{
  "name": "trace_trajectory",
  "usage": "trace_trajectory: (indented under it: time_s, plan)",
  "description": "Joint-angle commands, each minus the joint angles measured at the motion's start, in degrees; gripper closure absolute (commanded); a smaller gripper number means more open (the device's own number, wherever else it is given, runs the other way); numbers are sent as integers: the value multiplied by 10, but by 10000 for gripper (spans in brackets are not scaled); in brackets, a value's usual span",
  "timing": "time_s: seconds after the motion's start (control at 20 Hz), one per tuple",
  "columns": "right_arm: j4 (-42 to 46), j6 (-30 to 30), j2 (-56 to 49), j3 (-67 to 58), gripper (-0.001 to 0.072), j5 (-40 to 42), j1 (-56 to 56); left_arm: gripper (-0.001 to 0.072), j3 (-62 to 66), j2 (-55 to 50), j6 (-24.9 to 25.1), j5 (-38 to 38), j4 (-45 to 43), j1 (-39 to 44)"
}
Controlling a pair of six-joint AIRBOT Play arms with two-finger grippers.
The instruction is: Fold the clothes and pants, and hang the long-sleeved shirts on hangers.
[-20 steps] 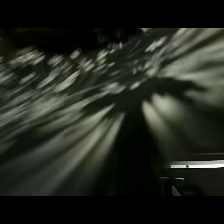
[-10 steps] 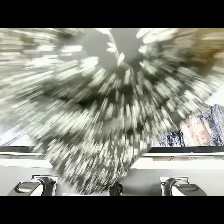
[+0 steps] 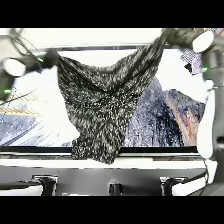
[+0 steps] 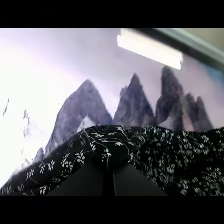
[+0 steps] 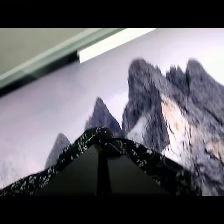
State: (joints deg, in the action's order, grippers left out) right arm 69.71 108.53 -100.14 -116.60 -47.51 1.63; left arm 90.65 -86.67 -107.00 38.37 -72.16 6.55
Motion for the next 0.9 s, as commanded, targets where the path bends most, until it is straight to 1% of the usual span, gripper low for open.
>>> trace_trajectory:
  time_s: [0.0, 0.05, 0.1, 0.15, 0.2, 0.25, 0.3, 0.35, 0.4, 0.45, 0.5, 0.6, 0.65, 0.7, 0.75, 0.85]
  plan:
    - [-49, -6, -79, 6, 673, -109, 0, 687, 0, -101, 5, 25, 18, 15]
    - [-49, -19, -85, 6, 651, -143, 0, 683, 0, -112, 5, 45, 43, 14]
    - [-49, -37, -85, 6, 611, -174, 0, 646, 0, -116, 5, 59, 62, 10]
    - [-47, -57, -81, 5, 576, -200, -1, 419, 0, -115, 5, 68, 77, 4]
    - [-42, -78, -73, 5, 476, -223, -1, 168, 4, -109, 6, 80, 94, -5]
    - [-36, -109, -59, 5, 342, -248, -1, 39, 11, -100, 8, 101, 114, -22]
    - [-22, -143, -41, 5, 247, -277, -1, 30, 18, -89, 15, 127, 126, -42]
    - [2, -168, -22, 5, 172, -307, -1, 30, 20, -70, 21, 153, 128, -65]
    - [42, -184, -3, 5, 151, -339, -1, 30, 20, -49, 24, 180, 118, -90]
    - [85, -184, 12, 6, 151, -365, -2, 30, 16, -29, 31, 199, 111, -114]
    - [86, -180, 25, 9, 151, -381, -14, 30, 3, -4, 46, 212, 111, -139]
    - [7, -185, 45, 38, 147, -414, -52, 30, -51, 48, 68, 221, 111, -179]
    - [-40, -199, 53, 69, 84, -441, -67, 31, -98, 79, 81, 220, 111, -193]
    - [-89, -205, 65, 117, 56, -456, -79, 31, -155, 111, 90, 220, 112, -203]
    - [-128, -208, 82, 175, 56, -452, -82, 30, -213, 140, 91, 215, 112, -206]
    - [-175, -209, 120, 304, 56, -431, -65, 32, -339, 200, 91, 188, 134, -203]
